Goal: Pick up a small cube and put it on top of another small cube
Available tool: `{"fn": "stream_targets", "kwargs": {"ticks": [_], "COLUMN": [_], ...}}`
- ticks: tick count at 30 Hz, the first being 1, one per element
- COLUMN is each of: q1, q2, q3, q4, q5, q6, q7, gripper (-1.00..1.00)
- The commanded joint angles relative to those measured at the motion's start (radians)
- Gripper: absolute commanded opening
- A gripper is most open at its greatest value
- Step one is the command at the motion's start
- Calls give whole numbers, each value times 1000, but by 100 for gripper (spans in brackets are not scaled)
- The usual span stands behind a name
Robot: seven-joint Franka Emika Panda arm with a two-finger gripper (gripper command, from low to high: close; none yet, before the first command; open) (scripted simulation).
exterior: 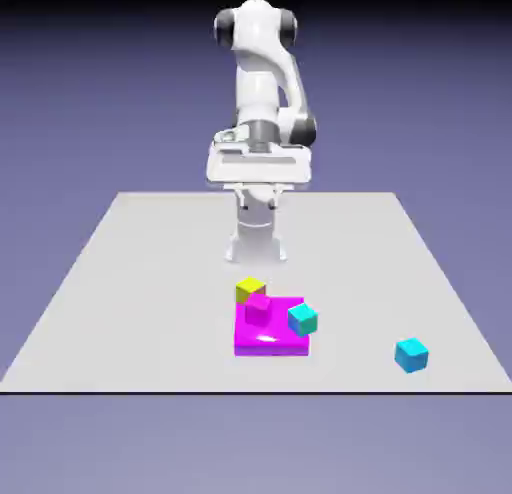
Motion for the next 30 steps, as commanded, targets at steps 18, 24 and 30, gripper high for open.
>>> {"fn": "stream_targets", "kwargs": {"ticks": [18, 24, 30], "q1": [-32, -37, -43], "q2": [648, 866, 1083], "q3": [179, 231, 283], "q4": [439, 574, 708], "q5": [567, 755, 944], "q6": [-503, -665, -827], "q7": [299, 398, 496], "gripper": [0, 0, 0]}}
